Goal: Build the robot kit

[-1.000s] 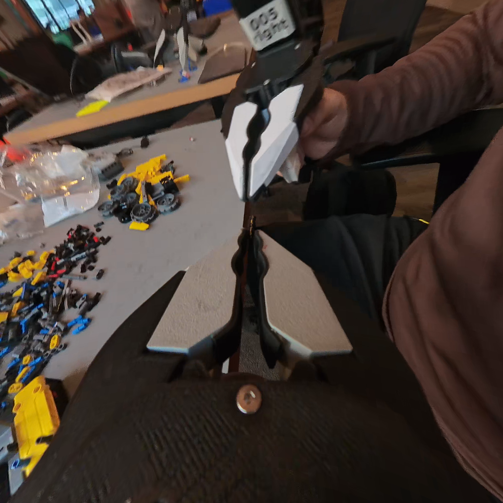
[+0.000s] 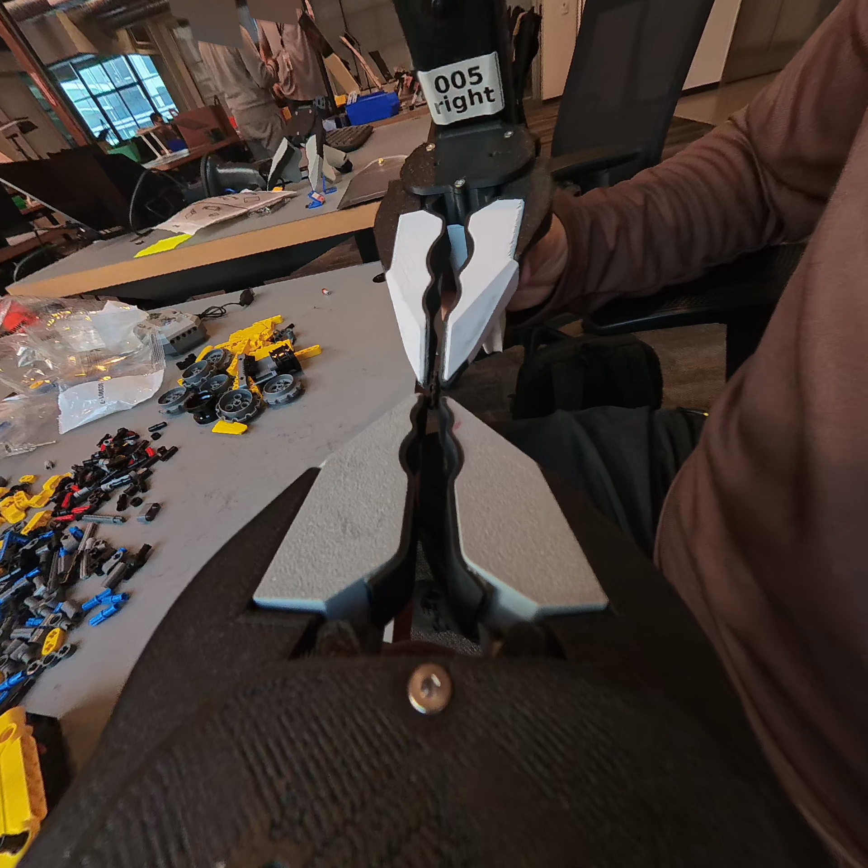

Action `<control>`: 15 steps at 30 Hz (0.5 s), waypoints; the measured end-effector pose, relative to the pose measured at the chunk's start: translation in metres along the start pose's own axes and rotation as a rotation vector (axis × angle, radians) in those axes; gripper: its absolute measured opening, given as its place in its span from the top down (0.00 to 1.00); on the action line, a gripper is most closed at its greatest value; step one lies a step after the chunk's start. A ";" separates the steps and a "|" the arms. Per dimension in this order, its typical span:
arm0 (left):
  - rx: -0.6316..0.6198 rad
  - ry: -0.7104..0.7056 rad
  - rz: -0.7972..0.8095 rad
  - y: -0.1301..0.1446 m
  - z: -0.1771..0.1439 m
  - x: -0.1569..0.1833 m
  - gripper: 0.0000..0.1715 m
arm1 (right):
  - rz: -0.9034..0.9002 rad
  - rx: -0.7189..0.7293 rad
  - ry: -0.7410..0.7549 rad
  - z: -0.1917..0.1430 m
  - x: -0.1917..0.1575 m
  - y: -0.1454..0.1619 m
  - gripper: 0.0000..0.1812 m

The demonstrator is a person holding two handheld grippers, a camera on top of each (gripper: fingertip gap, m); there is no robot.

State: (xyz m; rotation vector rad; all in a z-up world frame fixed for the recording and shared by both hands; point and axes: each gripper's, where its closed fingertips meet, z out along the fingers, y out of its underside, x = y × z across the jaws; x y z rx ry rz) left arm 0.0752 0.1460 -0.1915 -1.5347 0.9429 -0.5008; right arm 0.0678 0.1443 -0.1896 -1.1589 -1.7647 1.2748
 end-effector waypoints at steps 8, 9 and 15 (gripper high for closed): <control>-0.384 -0.016 -0.205 0.056 0.012 -0.029 0.94 | 0.181 -0.210 0.142 -0.027 0.044 0.054 1.00; -0.428 0.003 -0.219 0.062 0.015 -0.028 0.90 | 0.212 -0.218 0.134 -0.029 0.043 0.057 1.00; -0.554 0.128 -0.054 0.076 0.033 -0.035 0.82 | 0.265 -0.278 0.112 -0.025 0.037 0.074 1.00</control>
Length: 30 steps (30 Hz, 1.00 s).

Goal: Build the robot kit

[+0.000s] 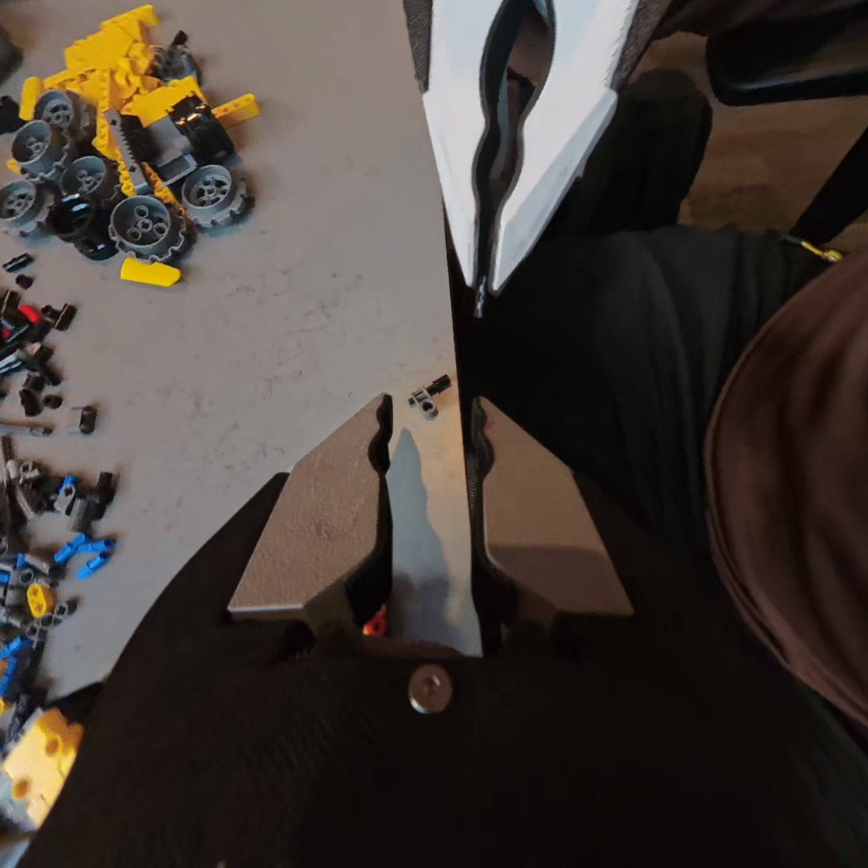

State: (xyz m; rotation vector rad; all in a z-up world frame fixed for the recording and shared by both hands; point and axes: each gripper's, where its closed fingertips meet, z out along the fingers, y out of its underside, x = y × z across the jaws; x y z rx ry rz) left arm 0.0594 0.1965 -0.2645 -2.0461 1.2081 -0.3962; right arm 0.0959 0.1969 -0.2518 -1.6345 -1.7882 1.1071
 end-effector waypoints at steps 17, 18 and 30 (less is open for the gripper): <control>-0.191 0.365 0.298 0.016 0.020 -0.007 0.84 | 0.004 -0.029 -0.067 0.000 -0.005 0.013 1.00; -0.199 0.367 0.306 0.019 0.022 -0.005 0.85 | 0.004 -0.029 -0.067 -0.001 -0.004 0.014 1.00; -0.179 0.048 -0.061 0.016 0.027 -0.017 0.93 | 0.018 -0.024 -0.013 -0.004 0.011 0.014 0.99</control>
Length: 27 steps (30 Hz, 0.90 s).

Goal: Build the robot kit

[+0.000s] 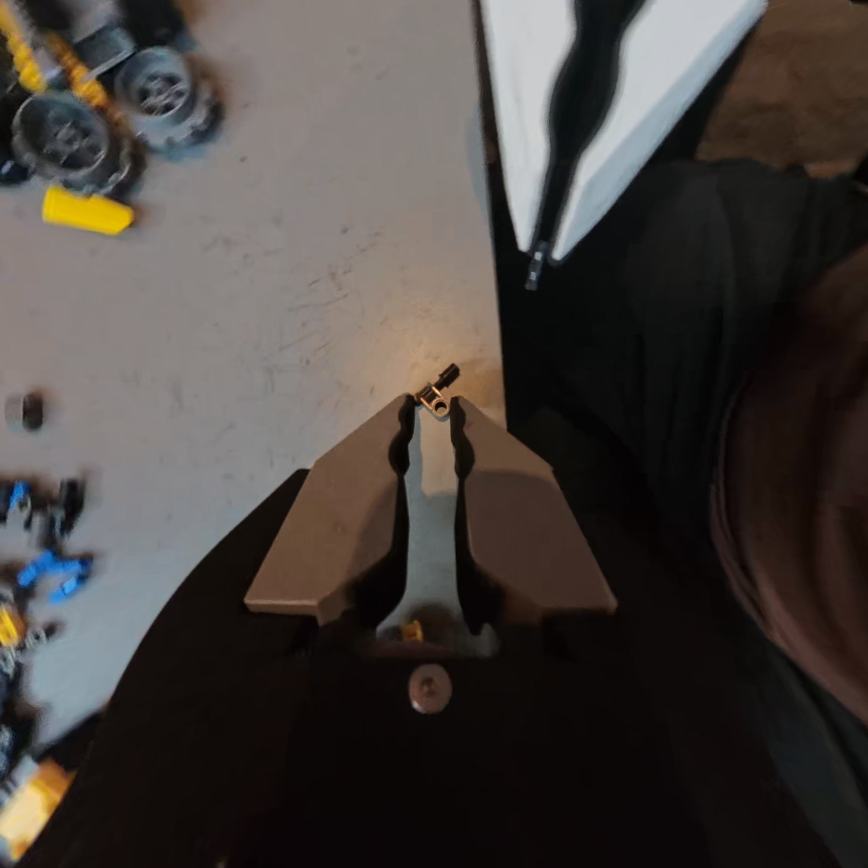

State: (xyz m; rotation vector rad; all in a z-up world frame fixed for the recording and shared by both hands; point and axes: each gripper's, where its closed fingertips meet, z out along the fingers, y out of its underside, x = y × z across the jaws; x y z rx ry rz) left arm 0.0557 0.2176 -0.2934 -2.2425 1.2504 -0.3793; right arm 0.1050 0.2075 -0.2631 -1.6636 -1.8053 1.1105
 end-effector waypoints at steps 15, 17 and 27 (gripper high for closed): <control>0.194 -0.204 -0.264 0.006 -0.030 0.016 0.82 | 0.003 0.003 0.004 0.011 0.007 -0.014 1.00; 0.238 -0.251 -0.210 -0.003 -0.036 0.013 0.85 | 0.043 0.026 -0.041 0.011 0.003 -0.021 1.00; 0.306 -0.472 0.074 -0.031 -0.033 0.019 0.93 | 0.287 0.135 -0.249 0.013 -0.012 -0.045 1.00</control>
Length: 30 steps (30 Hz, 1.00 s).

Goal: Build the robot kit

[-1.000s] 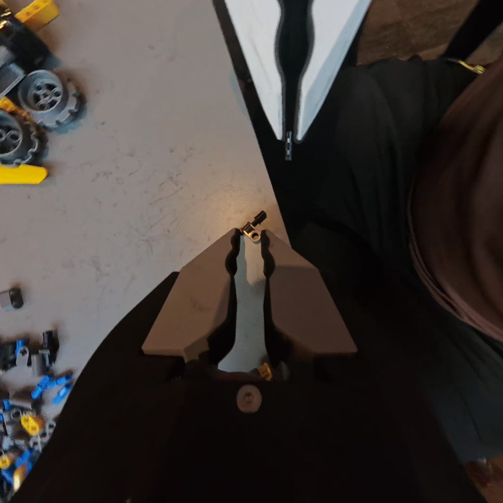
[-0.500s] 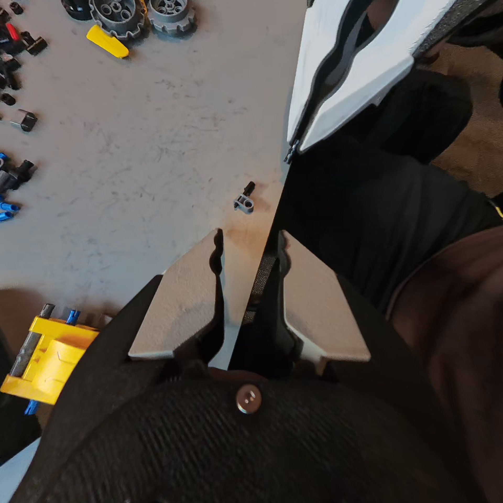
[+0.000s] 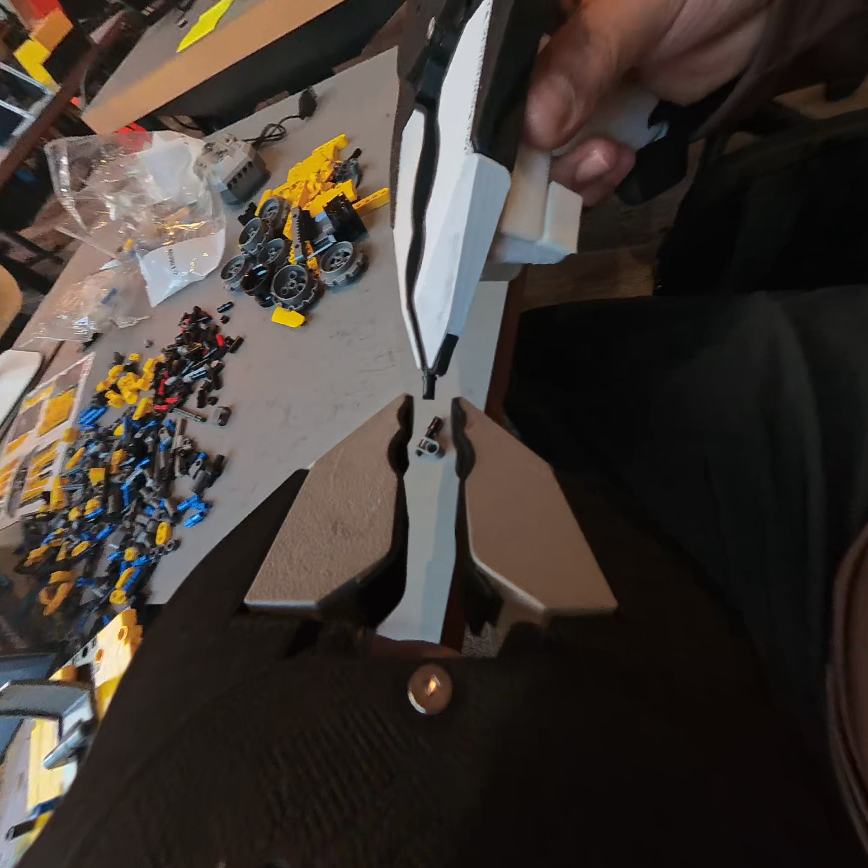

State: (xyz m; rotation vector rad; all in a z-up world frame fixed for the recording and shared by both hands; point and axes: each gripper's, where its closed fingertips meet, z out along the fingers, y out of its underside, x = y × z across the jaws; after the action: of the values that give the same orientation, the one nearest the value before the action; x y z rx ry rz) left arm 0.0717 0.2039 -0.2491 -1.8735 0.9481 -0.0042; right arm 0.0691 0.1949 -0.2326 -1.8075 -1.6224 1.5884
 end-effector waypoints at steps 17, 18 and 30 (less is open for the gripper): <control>0.126 -0.173 -0.205 -0.003 -0.001 -0.016 0.99 | 0.034 0.055 0.018 0.006 0.007 -0.015 0.99; 0.136 -0.183 -0.215 -0.004 -0.001 -0.017 0.99 | 0.035 0.064 0.017 0.006 0.006 -0.016 0.99; 0.169 -0.194 -0.273 -0.006 -0.002 -0.018 0.99 | 0.021 0.080 0.012 0.000 0.003 -0.021 0.98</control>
State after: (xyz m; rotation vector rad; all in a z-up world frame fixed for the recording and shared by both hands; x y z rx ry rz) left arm 0.0626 0.2146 -0.2365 -1.7953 0.5384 -0.0638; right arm 0.0565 0.2044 -0.2185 -1.7957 -1.5176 1.6235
